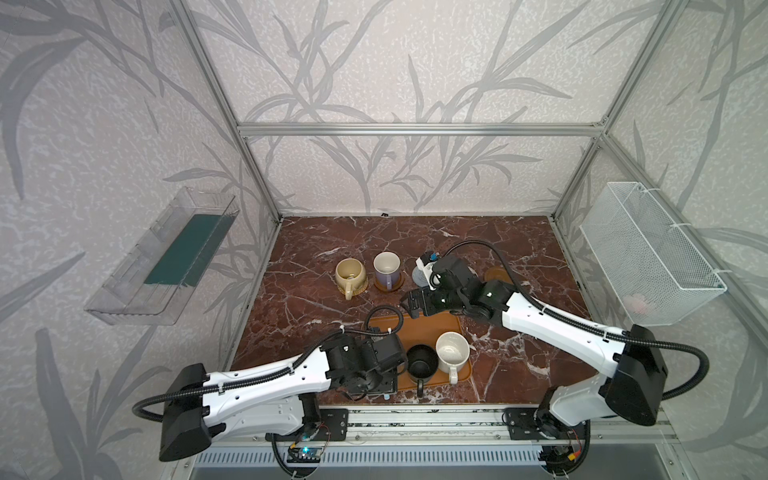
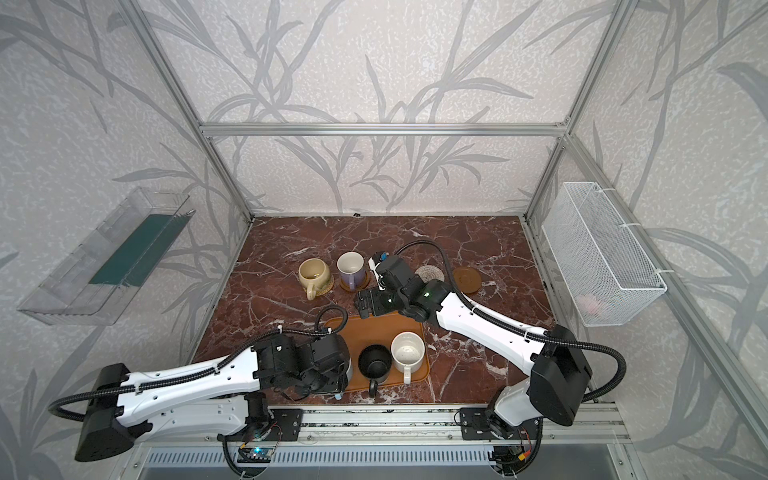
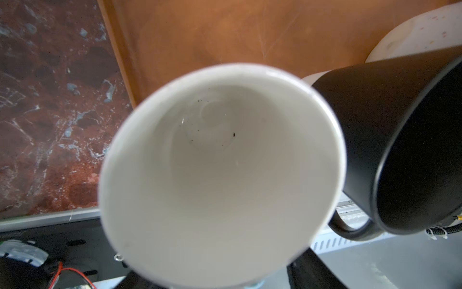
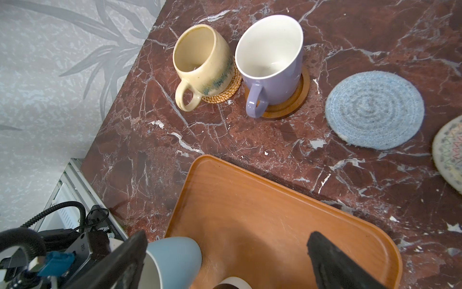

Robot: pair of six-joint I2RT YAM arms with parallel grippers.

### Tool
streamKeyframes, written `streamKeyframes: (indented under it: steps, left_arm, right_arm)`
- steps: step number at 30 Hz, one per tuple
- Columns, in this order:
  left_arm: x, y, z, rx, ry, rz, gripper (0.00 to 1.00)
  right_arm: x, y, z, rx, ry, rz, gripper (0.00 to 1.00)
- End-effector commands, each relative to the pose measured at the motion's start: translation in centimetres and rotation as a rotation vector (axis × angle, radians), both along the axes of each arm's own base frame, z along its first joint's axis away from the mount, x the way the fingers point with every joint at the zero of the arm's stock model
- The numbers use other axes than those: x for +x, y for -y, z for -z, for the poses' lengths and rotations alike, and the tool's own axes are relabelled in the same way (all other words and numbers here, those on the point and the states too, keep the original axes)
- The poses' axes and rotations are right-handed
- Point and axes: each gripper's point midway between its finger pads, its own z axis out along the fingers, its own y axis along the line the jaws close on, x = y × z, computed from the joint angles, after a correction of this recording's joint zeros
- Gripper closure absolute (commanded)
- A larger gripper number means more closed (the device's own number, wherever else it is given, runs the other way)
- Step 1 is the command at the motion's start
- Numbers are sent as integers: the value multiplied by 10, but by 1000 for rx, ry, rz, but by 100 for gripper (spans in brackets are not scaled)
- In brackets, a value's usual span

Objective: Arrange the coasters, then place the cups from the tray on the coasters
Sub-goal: 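Lower the left gripper over the light blue mug on the tray, then close the left gripper on the light blue mug while the right gripper moves over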

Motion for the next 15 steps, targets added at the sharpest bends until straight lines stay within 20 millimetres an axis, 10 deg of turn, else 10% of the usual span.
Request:
streamKeyframes:
  steps: [1, 15]
  left_arm:
    - [1, -10, 5, 37, 3, -25, 39]
    - [16, -18, 4, 70, 26, -49, 59]
  right_arm:
    - [-2, 4, -2, 7, -5, 9, 0]
    - [-2, 3, -1, 9, -20, 14, 1]
